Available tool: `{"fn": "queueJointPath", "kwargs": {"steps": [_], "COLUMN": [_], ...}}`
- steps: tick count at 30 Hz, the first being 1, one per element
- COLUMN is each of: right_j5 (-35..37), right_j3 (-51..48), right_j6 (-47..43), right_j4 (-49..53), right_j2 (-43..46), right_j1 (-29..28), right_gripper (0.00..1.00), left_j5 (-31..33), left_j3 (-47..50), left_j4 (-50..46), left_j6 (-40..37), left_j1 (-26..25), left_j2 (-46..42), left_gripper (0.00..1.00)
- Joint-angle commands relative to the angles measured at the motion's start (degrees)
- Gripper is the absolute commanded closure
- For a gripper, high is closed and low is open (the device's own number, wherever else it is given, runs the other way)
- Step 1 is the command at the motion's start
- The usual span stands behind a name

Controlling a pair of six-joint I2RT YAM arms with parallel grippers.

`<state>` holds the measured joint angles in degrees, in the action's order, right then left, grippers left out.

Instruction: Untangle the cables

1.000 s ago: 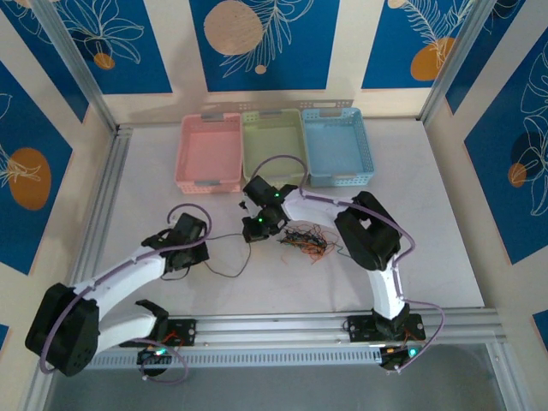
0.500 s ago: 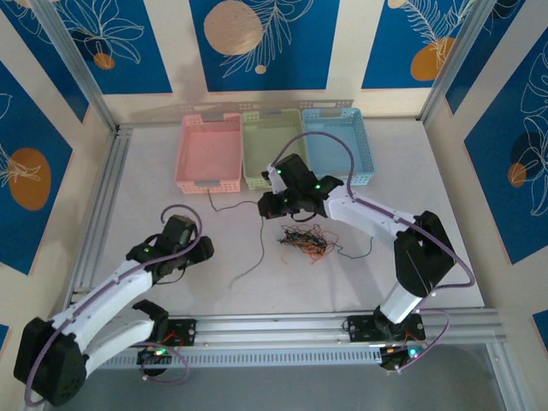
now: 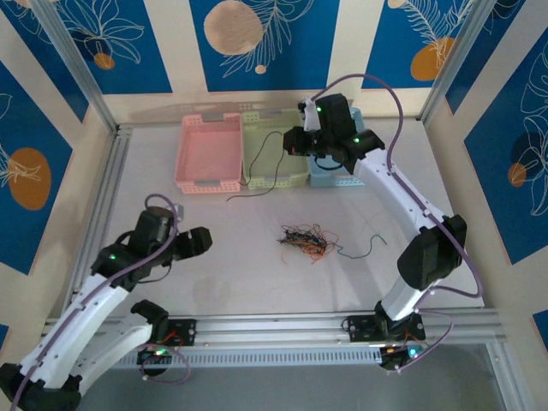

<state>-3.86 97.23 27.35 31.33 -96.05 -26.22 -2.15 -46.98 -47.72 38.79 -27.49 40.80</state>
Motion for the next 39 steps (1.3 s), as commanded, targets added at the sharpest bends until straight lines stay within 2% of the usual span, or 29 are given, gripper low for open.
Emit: {"fn": "queueJointPath", "kwargs": {"steps": [1,3,6,10,14,19,27,32,35,39], "right_j5": [2.5,3.8,6.1,8.4,5.1,2.0,1.6,1.5,1.9,1.2], "right_j3": [6.3,9.1,10.3,13.3,22.6,26.4,22.6,26.5,22.3,24.9], "right_j6": [1.3,2.3,4.0,5.2,5.3,4.0,4.4,5.1,6.3,6.6], "right_j4": [5.3,6.6,6.0,5.3,9.5,8.9,6.0,9.3,4.9,6.3], "right_j2": [-4.4,-6.3,-7.4,-9.9,-14.8,-14.6,-9.0,-13.5,-13.2,-17.0], "right_j1": [0.7,1.0,1.0,1.8,3.4,3.5,4.1,4.4,4.3,4.4], "right_gripper": [1.00,1.00,1.00,1.00,1.00,1.00,1.00,1.00,1.00,1.00], "left_j5": [-0.7,1.3,7.6,12.9,9.9,9.5,10.4,10.2,10.5,10.6], "left_j3": [-8.5,-12.0,-15.7,-12.7,-10.8,-10.1,-9.8,-9.7,-9.7,-9.7], "left_j4": [-10.0,-13.1,-19.1,-19.8,-17.1,-16.1,-15.8,-15.8,-15.8,-15.8], "left_j6": [-5.5,-7.8,-10.2,-12.3,-13.3,-13.4,-12.9,-12.9,-12.9,-12.9], "left_j1": [0.6,0.6,0.6,0.6,0.7,0.8,1.1,1.2,1.2,1.4], "left_j2": [-0.9,-1.0,-1.3,-4.3,-5.8,-6.5,-7.9,-7.6,-8.0,-7.9], "left_gripper": [0.23,0.23,0.23,0.23,0.23,0.22,0.22,0.22,0.22,0.22]}}
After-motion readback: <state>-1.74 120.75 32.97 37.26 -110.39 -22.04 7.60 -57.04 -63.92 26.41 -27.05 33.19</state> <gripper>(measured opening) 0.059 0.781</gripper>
